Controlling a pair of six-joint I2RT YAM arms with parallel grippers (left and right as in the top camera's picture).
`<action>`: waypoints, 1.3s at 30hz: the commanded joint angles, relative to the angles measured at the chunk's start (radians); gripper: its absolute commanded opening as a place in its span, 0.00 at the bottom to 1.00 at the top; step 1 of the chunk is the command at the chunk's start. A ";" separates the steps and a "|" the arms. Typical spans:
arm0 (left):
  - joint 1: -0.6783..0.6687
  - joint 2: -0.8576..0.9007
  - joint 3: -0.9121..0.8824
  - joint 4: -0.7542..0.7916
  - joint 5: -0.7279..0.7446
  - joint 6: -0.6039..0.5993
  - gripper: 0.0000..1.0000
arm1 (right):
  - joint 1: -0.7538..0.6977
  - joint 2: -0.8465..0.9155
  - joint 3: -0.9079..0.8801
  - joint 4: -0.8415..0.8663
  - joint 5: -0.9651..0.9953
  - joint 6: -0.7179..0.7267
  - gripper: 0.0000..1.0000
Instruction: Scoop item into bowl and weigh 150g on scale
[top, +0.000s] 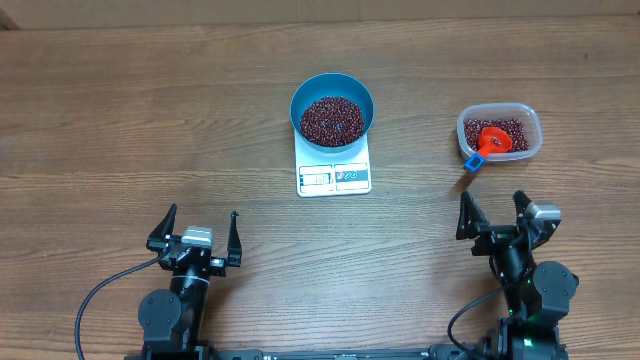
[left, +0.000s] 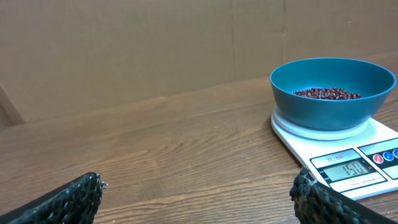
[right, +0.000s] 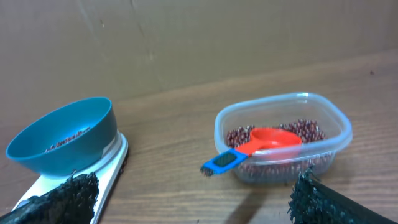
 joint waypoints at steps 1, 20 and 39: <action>0.006 -0.011 -0.004 -0.001 0.017 -0.013 1.00 | -0.003 -0.087 -0.011 -0.077 0.029 0.010 1.00; 0.006 -0.011 -0.004 -0.001 0.017 -0.013 0.99 | 0.061 -0.339 -0.011 -0.209 0.042 0.003 1.00; 0.006 -0.011 -0.004 -0.001 0.017 -0.013 1.00 | 0.061 -0.339 -0.011 -0.209 0.042 0.003 1.00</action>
